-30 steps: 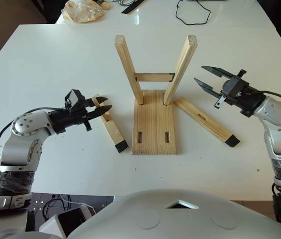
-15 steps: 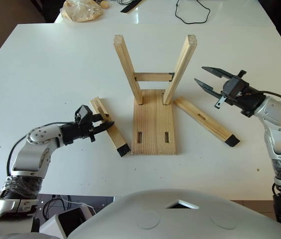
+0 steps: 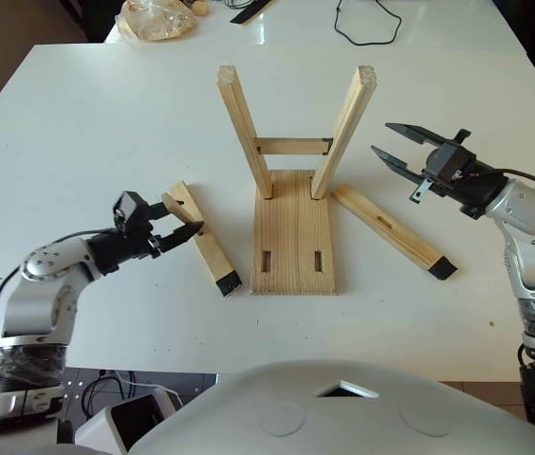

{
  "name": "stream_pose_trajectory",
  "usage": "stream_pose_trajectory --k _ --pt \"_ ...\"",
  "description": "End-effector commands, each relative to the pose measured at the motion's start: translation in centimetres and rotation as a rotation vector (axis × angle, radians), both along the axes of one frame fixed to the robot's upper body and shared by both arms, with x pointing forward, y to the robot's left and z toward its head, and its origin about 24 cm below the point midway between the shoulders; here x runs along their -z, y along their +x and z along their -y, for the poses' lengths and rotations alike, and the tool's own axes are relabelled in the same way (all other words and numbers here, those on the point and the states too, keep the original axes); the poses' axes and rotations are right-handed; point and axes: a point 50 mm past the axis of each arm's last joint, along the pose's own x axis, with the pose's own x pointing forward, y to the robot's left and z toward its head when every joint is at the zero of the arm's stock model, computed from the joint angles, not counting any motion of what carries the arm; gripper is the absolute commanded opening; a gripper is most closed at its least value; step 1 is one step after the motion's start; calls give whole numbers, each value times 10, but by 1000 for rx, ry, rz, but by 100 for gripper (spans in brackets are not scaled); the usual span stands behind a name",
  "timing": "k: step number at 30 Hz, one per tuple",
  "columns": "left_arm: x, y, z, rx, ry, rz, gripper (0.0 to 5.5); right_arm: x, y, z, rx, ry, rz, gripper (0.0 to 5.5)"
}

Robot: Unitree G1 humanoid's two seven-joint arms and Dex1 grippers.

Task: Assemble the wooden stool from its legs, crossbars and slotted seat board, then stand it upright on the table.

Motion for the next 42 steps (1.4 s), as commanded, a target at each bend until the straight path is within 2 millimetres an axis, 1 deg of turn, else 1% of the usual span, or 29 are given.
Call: stream_pose_trajectory --k 1,4,6,8,10,14,18,30,36,38,40,42 --pt "-42 -3 8 63 -47 81 336 -2 -3 3 15 -8 15 168" --pt "-70 -5 16 92 -118 138 336 -1 -5 3 20 -4 15 168" --pt "-84 -3 20 98 -163 168 336 -1 -5 3 24 -3 15 168" --pt "-93 0 24 99 -206 188 336 -1 -5 2 25 0 16 168" --pt "-96 3 27 105 -226 195 336 0 -5 1 24 2 16 168" --pt "-91 9 35 100 -250 183 336 1 -5 -2 14 3 13 168" --pt "-84 13 35 73 -272 173 336 1 -4 -3 5 1 13 168" --pt "-87 17 36 42 -335 211 336 -3 -1 -4 -14 -1 18 168" --pt "-82 22 40 35 -346 211 336 -4 0 -6 -25 -1 18 168" --pt "-78 22 40 31 -341 204 336 -4 1 -7 -31 -4 16 168" --pt "-70 24 41 17 -340 186 336 -4 1 -8 -33 -4 13 168" --pt "-52 26 41 -13 -326 148 336 0 1 -9 -39 -6 1 168"
